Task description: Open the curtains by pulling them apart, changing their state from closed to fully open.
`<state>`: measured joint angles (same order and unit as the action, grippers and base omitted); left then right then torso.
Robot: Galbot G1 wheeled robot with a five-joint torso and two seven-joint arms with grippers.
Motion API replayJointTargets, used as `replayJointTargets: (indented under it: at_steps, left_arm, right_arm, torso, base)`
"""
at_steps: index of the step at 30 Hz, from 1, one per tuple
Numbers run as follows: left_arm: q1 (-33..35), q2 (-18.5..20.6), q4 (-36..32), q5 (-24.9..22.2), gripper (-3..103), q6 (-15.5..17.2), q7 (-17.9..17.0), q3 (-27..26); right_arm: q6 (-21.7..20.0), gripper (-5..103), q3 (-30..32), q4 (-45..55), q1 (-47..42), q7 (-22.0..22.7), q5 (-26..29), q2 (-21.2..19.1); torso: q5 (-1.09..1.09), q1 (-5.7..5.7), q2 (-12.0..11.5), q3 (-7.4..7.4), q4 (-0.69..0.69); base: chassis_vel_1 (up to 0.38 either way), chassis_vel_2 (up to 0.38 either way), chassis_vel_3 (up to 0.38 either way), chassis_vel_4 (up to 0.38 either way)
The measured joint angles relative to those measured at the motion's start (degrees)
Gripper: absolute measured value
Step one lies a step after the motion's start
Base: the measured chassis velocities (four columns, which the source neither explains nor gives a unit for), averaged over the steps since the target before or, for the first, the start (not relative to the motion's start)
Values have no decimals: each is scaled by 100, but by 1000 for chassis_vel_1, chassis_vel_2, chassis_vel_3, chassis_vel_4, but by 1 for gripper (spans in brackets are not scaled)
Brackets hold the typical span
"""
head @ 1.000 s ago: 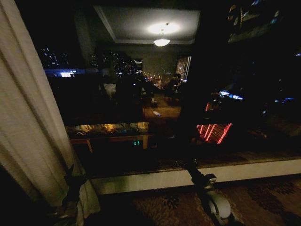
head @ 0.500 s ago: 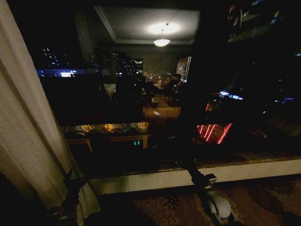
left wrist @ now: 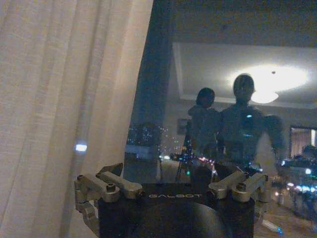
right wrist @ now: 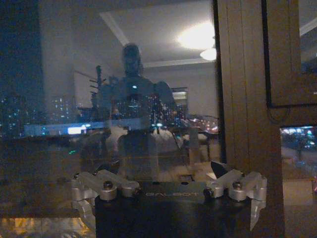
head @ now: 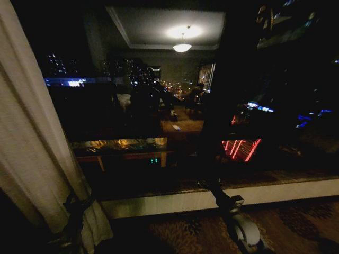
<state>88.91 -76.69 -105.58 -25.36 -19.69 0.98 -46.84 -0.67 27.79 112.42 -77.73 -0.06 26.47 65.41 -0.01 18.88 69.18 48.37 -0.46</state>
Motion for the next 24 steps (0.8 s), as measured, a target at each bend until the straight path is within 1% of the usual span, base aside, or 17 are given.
replayJointTargets:
  at_steps: [17,24]
  left_arm:
    - [0,5,4,3,100,6,-3,-1]
    - [0,6,4,3,100,10,-5,0]
  right_arm:
    - [0,100,0,0,0,0,0,0]
    - [0,100,0,0,0,0,0,0]
  torso:
    - [0,0,0,0,0]
    - [-1,0,0,0,1]
  base:
    - [0,0,0,0]
    - [-77,-71,74,59]
